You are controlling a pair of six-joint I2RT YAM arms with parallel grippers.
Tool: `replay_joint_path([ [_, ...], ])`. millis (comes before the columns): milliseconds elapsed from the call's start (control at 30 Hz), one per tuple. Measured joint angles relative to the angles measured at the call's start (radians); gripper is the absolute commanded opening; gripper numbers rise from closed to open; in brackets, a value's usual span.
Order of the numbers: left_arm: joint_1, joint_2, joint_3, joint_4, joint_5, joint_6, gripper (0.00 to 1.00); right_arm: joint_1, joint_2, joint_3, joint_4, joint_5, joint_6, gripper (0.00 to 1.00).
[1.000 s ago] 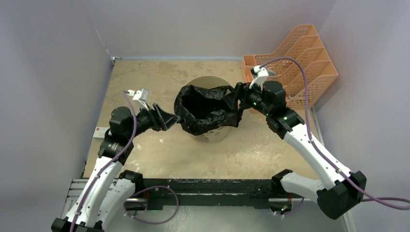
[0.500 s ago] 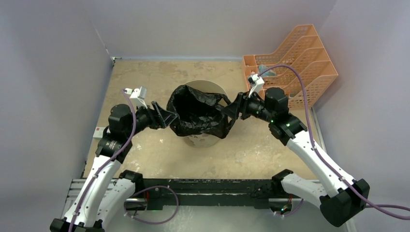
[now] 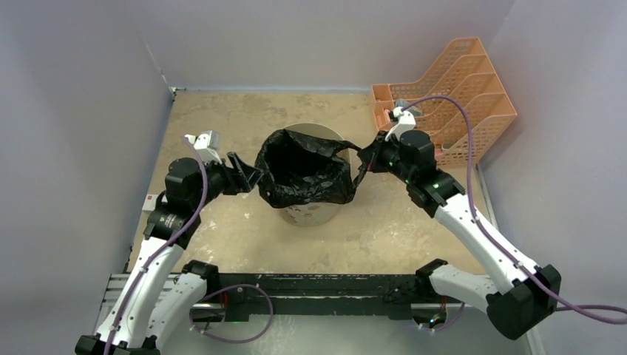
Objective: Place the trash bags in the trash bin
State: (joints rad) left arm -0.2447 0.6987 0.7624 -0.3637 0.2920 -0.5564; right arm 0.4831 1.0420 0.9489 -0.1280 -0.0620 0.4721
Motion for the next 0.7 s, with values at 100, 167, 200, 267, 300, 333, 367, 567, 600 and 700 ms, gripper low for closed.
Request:
replay_joint_path([
  [100, 0.0, 0.022, 0.013, -0.012, -0.037, 0.0, 0.66, 0.0, 0.048, 0.007, 0.016, 0.079, 0.003, 0.0],
  [167, 0.0, 0.039, 0.019, -0.014, -0.057, -0.002, 0.66, 0.0, 0.077, 0.008, 0.04, 0.102, 0.003, 0.01],
  [200, 0.0, 0.047, 0.02, -0.01, -0.064, -0.007, 0.66, 0.0, 0.094, 0.008, 0.056, 0.107, 0.004, 0.02],
  [267, 0.0, 0.056, 0.021, 0.001, -0.082, -0.01, 0.66, 0.0, 0.13, 0.008, 0.082, 0.1, 0.005, 0.03],
  [300, 0.0, 0.059, 0.021, 0.005, -0.09, -0.012, 0.66, 0.0, 0.151, 0.008, 0.093, 0.09, 0.006, 0.04],
  [333, 0.0, 0.062, 0.021, 0.011, -0.097, -0.016, 0.66, 0.0, 0.169, 0.007, 0.103, 0.077, 0.006, 0.04],
  [367, 0.0, 0.066, 0.021, 0.016, -0.105, -0.022, 0.66, 0.0, 0.19, 0.003, 0.117, 0.062, 0.008, 0.05],
  [567, 0.007, 0.09, 0.019, 0.051, -0.124, -0.043, 0.66, 0.0, 0.261, -0.072, 0.184, -0.04, 0.015, 0.13],
  [600, 0.01, 0.09, 0.018, 0.053, -0.126, -0.045, 0.66, 0.0, 0.262, -0.087, 0.193, -0.052, 0.015, 0.16],
  [700, 0.019, 0.09, 0.018, 0.055, -0.13, -0.046, 0.66, -0.004, 0.259, -0.12, 0.218, -0.083, 0.018, 0.26],
])
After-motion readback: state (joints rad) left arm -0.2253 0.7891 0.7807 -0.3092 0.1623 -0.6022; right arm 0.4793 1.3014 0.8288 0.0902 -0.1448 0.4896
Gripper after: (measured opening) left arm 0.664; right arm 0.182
